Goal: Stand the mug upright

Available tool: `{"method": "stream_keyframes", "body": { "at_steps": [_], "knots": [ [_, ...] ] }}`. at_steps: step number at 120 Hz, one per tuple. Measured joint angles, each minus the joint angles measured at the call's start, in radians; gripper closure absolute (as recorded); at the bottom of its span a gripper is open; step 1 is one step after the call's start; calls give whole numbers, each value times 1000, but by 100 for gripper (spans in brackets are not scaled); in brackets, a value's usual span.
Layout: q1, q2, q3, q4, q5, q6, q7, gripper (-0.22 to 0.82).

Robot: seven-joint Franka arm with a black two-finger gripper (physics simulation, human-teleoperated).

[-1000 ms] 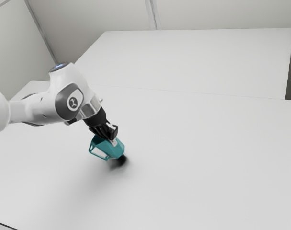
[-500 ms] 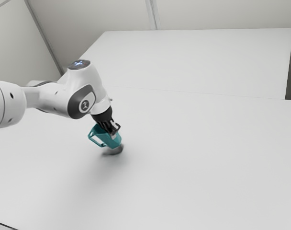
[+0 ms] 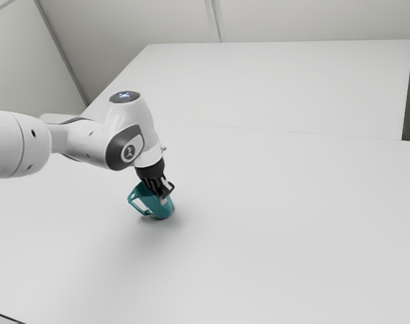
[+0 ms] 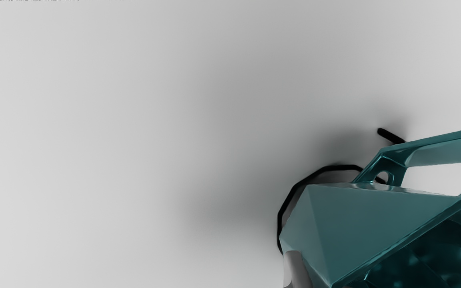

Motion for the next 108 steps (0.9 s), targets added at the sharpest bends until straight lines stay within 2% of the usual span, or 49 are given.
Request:
{"method": "stream_keyframes", "body": {
  "at_steps": [3,25,42,59,81,108],
  "knots": [
    [-2,0,0,1,1,-1,0,76],
    [-2,-19,0,1,5,-15,0,36],
    [-3,-74,0,-7,6,-44,0,18],
    [-4,-129,0,-10,6,-85,0,9],
    [-36,-173,2,11,4,-122,0,4],
    [-32,-162,12,213,5,-234,0,1]
  ]
}}
